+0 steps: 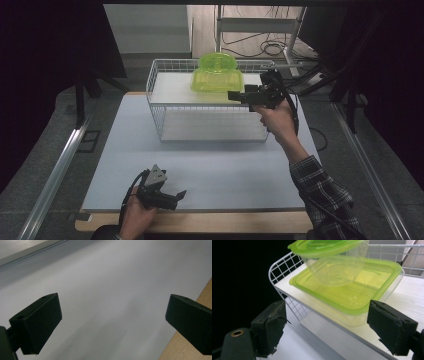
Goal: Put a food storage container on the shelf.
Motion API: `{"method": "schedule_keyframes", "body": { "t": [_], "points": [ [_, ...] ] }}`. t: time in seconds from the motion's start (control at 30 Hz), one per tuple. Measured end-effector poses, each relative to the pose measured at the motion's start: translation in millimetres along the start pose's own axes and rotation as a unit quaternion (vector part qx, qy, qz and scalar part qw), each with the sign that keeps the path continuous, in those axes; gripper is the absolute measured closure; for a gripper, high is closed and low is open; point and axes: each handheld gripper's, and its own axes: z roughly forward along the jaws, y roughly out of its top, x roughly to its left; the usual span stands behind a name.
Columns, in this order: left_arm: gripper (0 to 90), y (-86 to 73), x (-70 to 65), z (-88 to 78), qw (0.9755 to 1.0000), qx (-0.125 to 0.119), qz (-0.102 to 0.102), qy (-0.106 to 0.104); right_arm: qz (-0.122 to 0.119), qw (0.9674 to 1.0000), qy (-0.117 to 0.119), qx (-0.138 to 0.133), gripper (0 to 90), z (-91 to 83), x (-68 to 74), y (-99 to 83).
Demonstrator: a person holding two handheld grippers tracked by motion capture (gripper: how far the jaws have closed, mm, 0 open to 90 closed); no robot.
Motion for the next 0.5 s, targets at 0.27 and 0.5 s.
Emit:
{"method": "schedule_keyframes", "body": {
  "t": [0.27,0.5],
  "points": [
    [0.5,-0.2,-0.7,0.5,1.0000,0.001,0.004,0.002,-0.014,0.9999,-0.001,0.008,15.5,-1.4,4.6,-9.5],
    [0.5,-0.3,-1.0,1.0,1.0000,0.003,0.007,0.003,-0.015,0.9998,0.004,0.011,15.4,-3.1,5.2,-17.5]
  ]
}}
